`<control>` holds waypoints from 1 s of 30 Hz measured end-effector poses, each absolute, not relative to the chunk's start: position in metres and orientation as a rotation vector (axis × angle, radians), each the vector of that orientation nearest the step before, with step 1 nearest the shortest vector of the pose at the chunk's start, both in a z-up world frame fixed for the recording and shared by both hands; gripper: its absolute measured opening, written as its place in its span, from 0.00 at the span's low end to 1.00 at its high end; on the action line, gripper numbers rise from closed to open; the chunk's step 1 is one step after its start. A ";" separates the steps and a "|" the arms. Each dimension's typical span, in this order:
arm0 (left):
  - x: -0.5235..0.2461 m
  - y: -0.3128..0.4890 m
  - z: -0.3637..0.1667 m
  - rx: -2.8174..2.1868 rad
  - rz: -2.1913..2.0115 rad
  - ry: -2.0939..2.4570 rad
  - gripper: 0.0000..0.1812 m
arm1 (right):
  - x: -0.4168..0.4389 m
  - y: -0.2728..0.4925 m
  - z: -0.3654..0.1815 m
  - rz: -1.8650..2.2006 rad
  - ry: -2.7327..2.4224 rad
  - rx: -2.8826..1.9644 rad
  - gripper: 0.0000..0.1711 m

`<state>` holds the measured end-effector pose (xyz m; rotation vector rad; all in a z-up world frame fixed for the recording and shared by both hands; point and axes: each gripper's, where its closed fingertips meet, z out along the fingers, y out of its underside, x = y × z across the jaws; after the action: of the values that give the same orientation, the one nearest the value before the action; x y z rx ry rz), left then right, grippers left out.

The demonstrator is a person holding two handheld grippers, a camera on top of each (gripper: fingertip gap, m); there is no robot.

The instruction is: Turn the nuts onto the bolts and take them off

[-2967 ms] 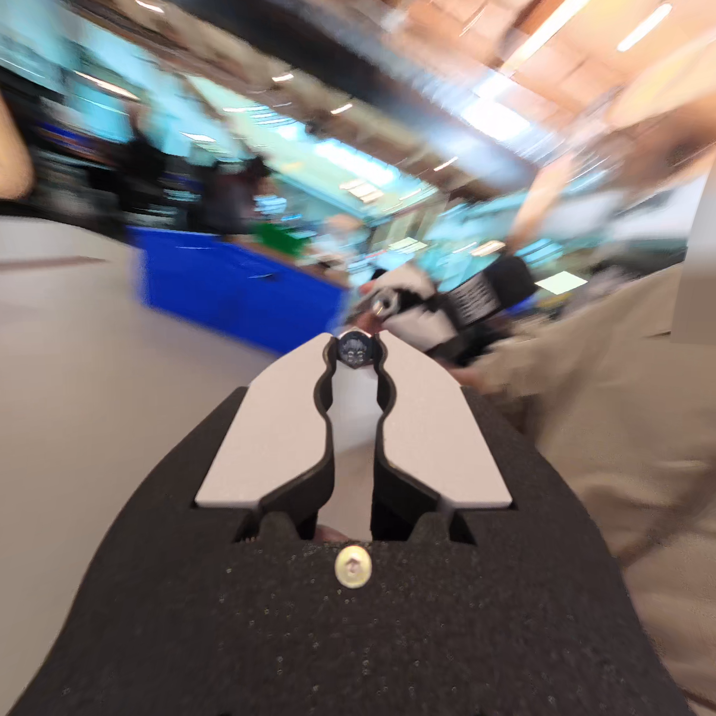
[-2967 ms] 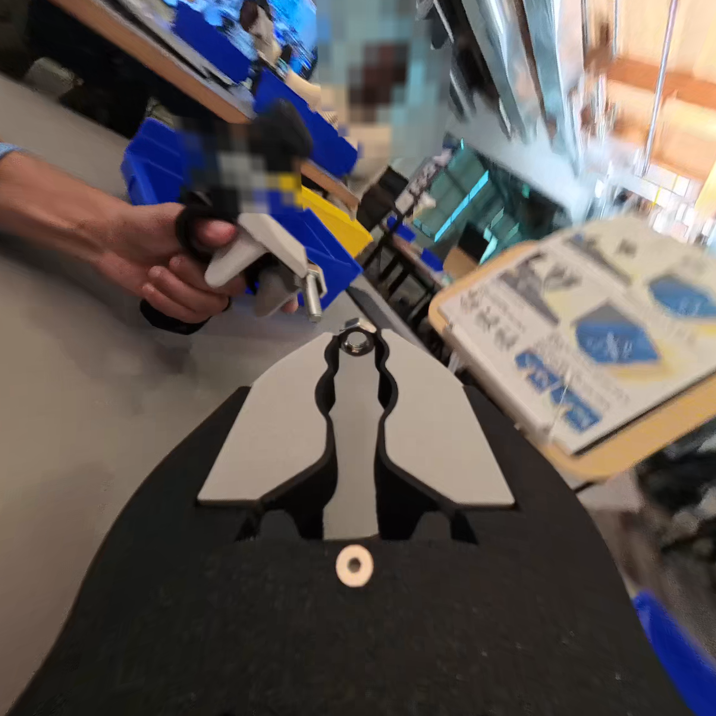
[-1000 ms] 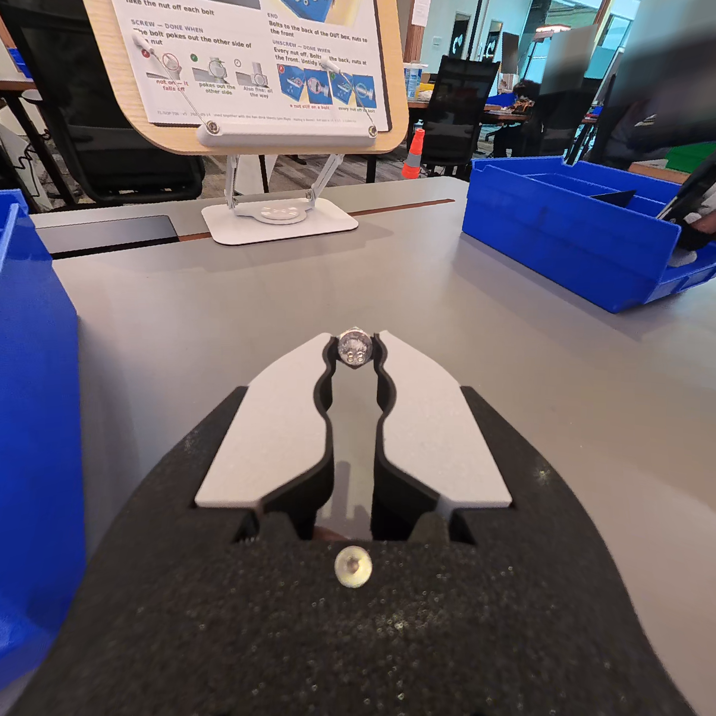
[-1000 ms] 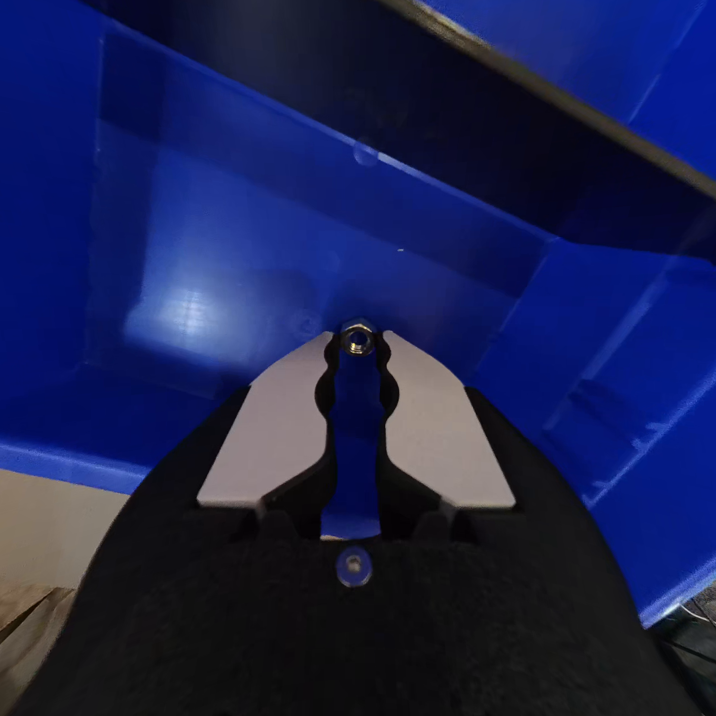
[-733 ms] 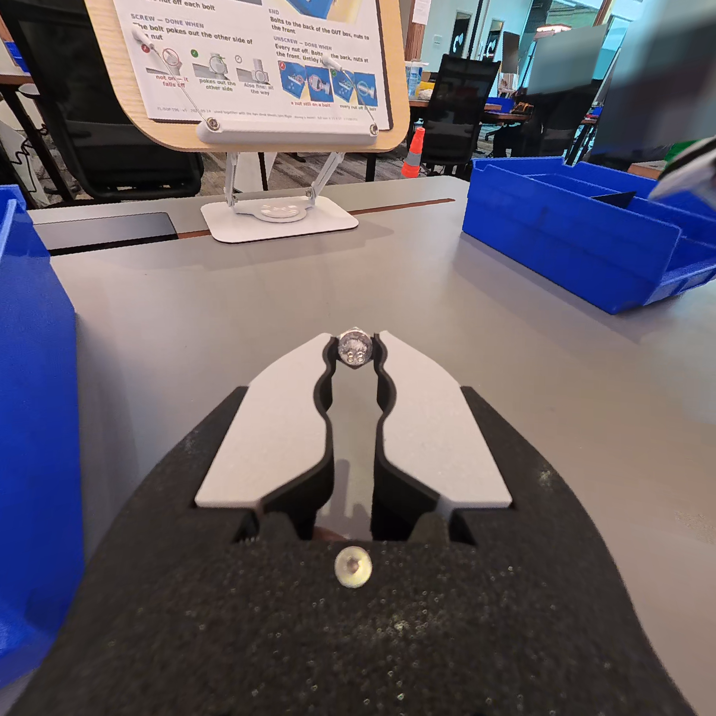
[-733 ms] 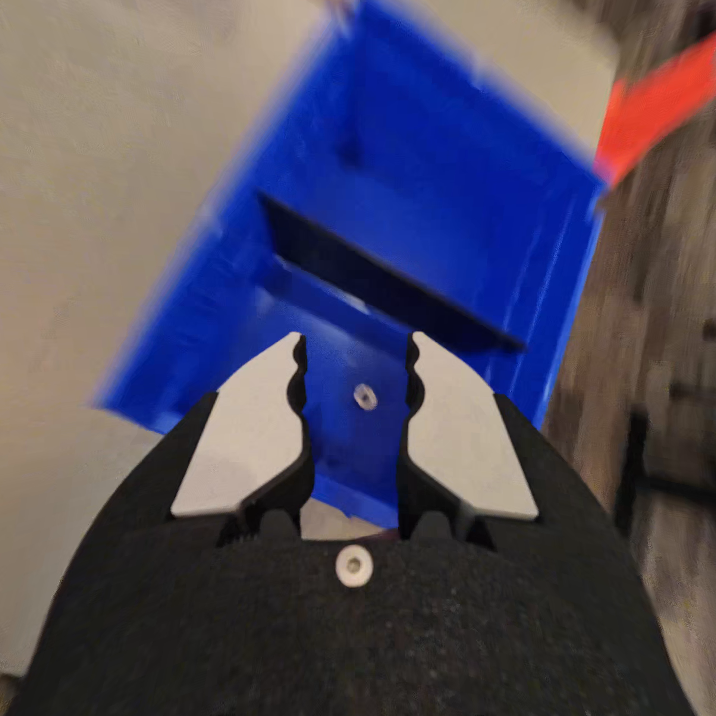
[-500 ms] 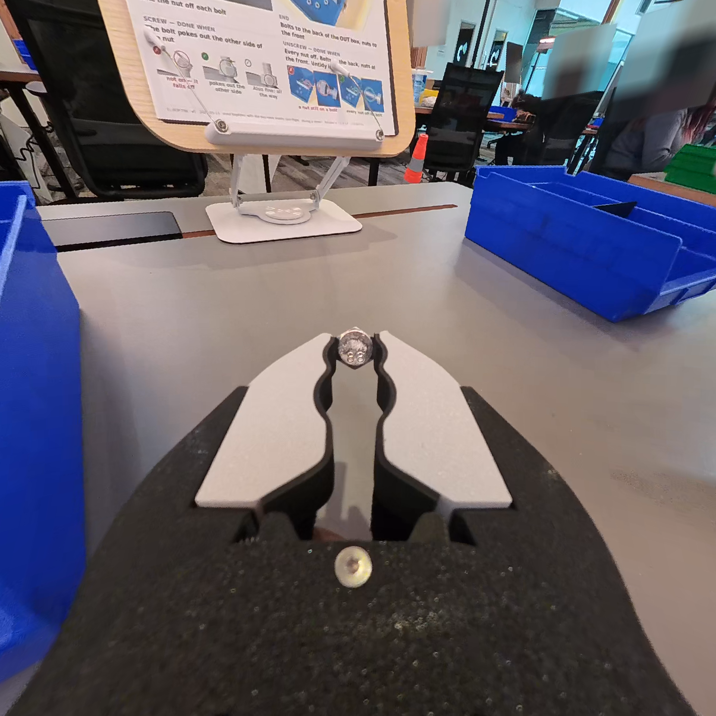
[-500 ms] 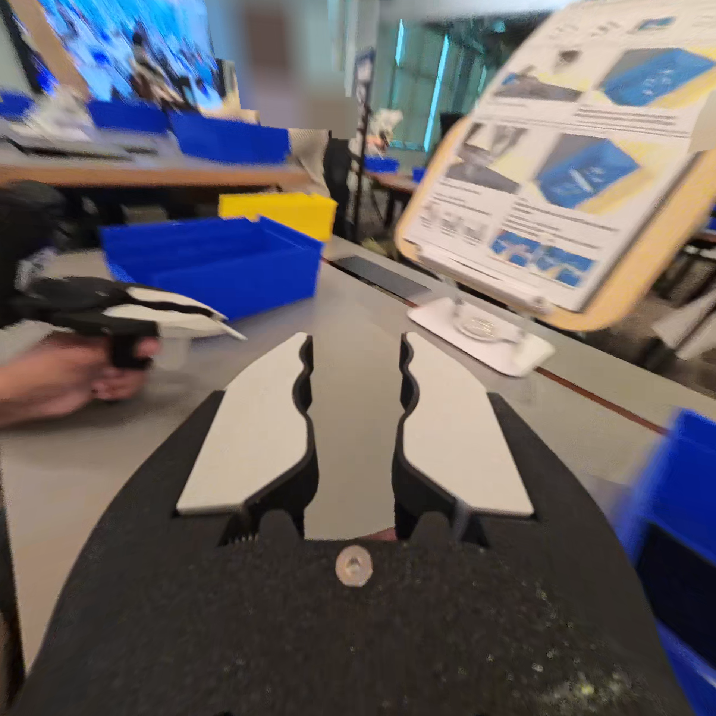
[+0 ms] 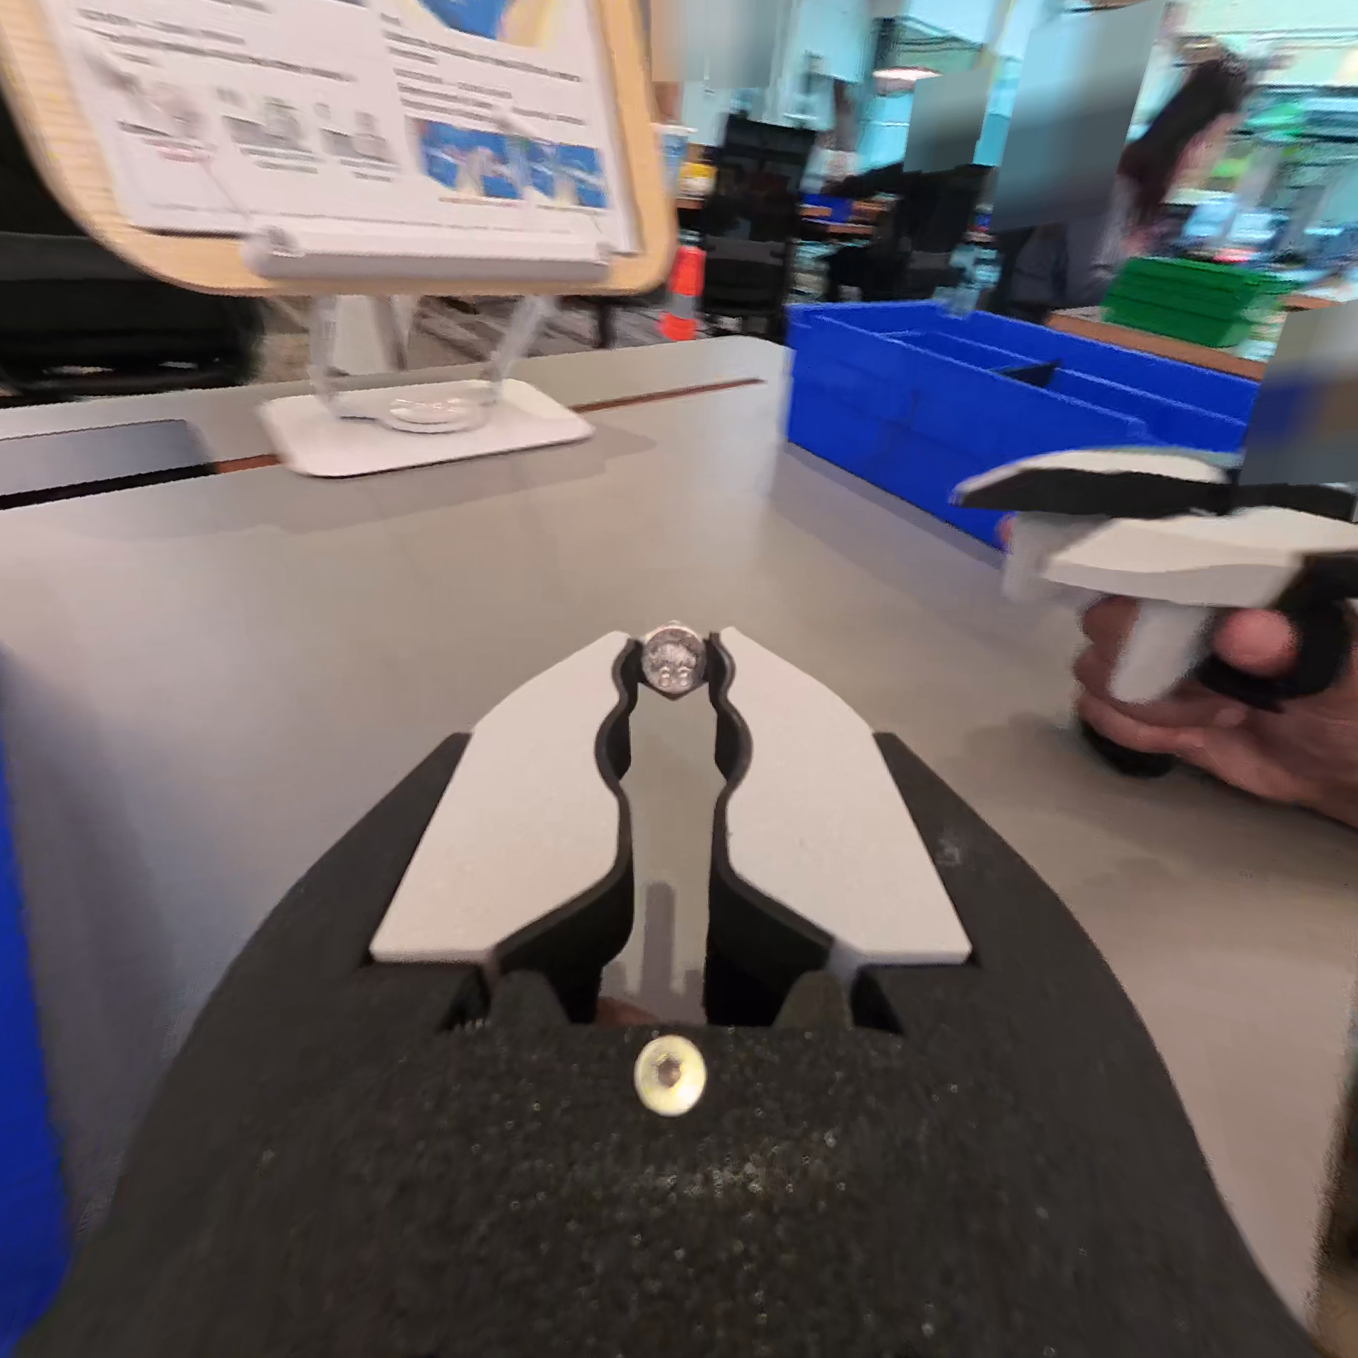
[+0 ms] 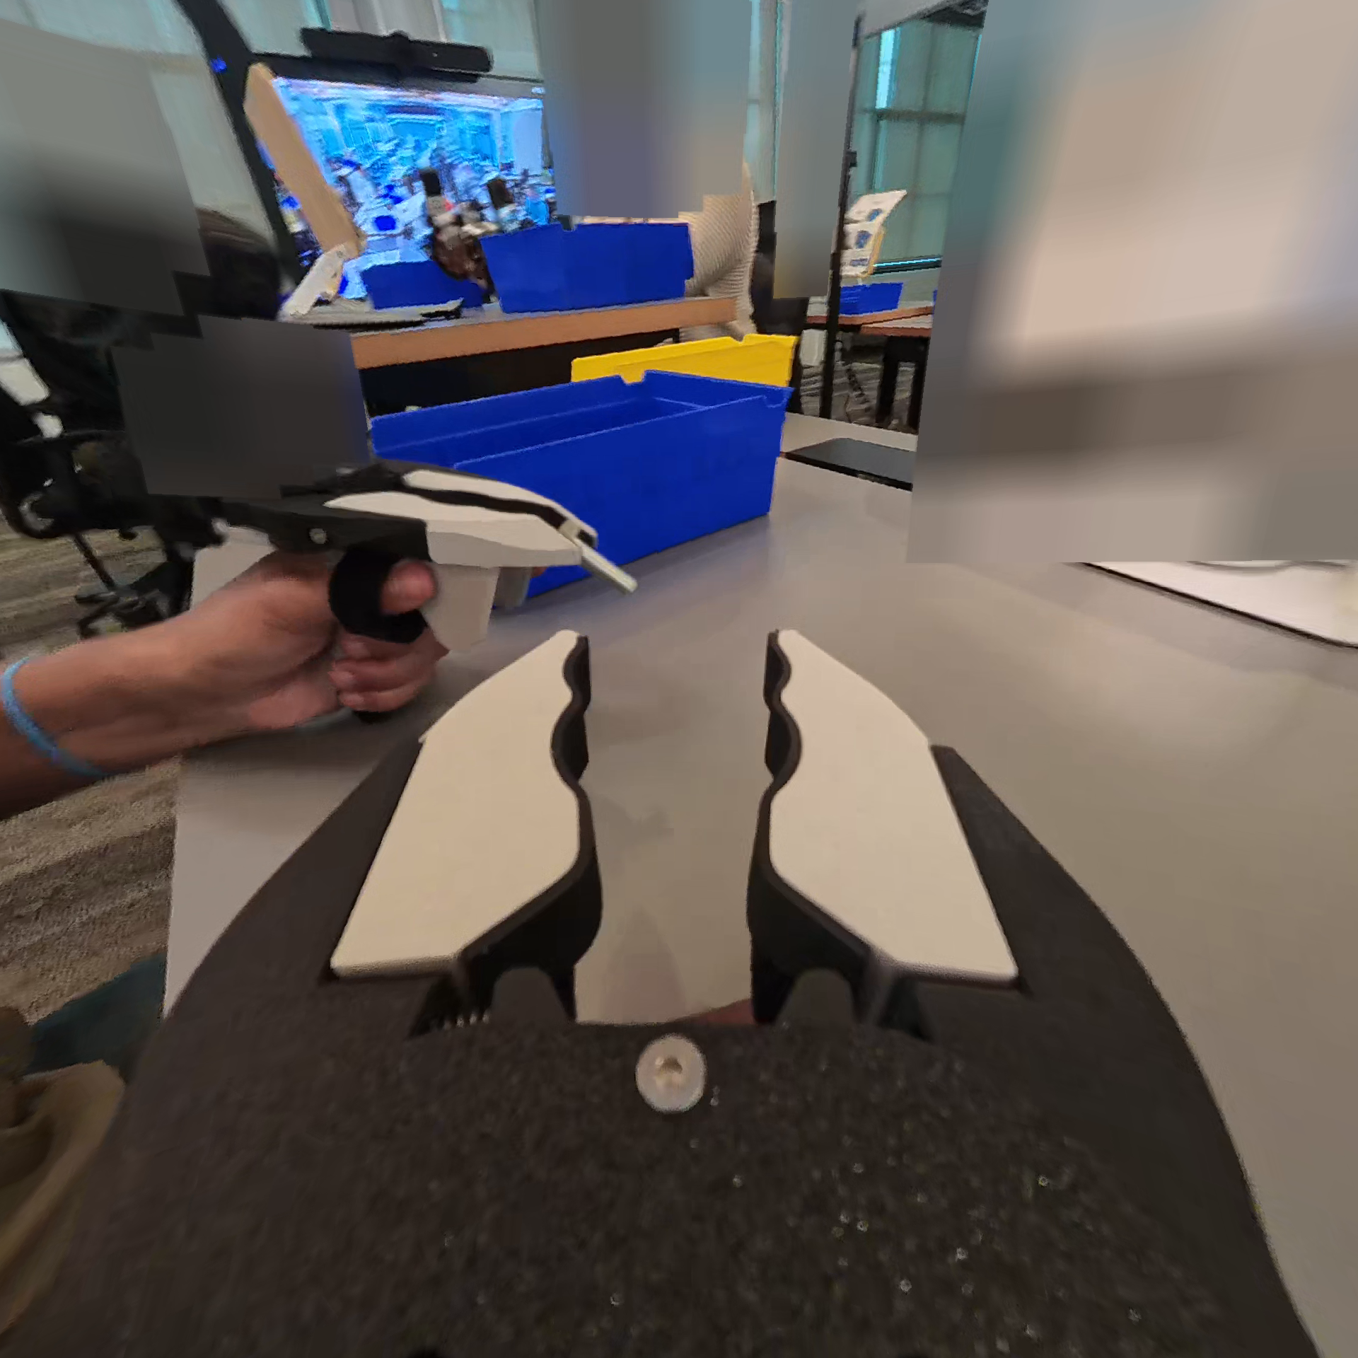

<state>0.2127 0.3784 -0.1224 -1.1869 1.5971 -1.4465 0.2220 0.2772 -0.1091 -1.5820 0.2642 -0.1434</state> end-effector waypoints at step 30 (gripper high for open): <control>0.208 0.297 -0.071 -0.447 -1.407 2.171 0.11 | 0.214 0.299 -0.104 -0.274 -0.181 -1.895 0.06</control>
<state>0.2079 0.2968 -0.0705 -0.4472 2.1712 -1.4067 0.2139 0.2991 -0.1035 -1.8954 -0.1811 -0.2736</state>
